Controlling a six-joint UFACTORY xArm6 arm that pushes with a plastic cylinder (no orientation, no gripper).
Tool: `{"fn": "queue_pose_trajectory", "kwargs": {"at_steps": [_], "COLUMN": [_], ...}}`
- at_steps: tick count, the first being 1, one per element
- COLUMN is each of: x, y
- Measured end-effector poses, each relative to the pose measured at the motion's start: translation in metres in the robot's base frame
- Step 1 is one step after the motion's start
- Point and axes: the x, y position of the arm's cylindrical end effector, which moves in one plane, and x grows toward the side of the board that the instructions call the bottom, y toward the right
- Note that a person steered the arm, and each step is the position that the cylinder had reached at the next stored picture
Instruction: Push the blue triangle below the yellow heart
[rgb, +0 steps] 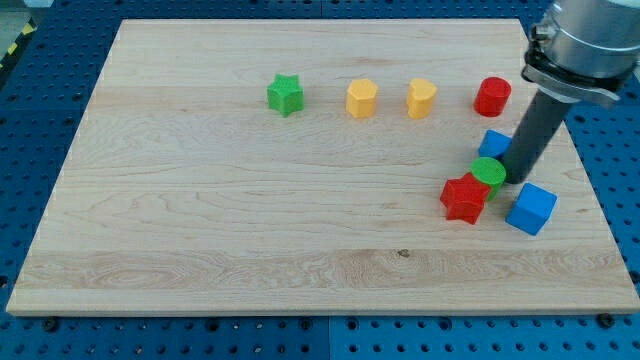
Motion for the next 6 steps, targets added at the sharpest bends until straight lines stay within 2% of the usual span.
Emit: {"fn": "queue_pose_trajectory", "kwargs": {"at_steps": [2, 3, 4, 6], "x": [-0.004, -0.004, -0.011, -0.021], "y": [0.001, 0.038, 0.052, 0.018]}}
